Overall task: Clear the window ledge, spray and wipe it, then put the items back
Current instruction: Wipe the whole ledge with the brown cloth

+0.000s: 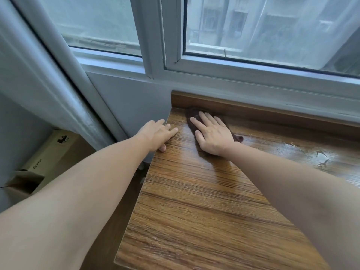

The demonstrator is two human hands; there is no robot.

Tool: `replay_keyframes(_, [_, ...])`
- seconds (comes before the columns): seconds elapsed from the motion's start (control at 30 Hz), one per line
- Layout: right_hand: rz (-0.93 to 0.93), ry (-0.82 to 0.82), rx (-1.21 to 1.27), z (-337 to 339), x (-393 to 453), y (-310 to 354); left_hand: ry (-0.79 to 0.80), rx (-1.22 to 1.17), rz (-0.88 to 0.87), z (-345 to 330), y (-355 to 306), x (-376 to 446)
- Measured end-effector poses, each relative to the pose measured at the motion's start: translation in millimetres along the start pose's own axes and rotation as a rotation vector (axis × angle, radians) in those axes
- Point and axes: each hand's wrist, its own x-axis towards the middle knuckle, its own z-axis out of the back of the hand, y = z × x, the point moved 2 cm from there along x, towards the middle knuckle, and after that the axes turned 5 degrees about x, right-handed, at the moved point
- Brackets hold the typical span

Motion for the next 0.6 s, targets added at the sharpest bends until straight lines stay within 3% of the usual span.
replay_keyframes(0.4, [0.332, 0.139, 0.026, -12.3, -165.3, 71.1, 0.009, 0.012, 0.003, -0.6, 1.1, 1.7])
replay_keyframes(0.5, [0.419, 0.175, 0.023, -9.0, -164.9, 57.5, 0.011, 0.028, 0.005, -0.4, 0.5, 2.8])
replay_keyframes(0.6, [0.329, 0.141, 0.001, -5.7, -127.5, 26.5, 0.017, 0.037, 0.002, -0.1, 0.5, 4.1])
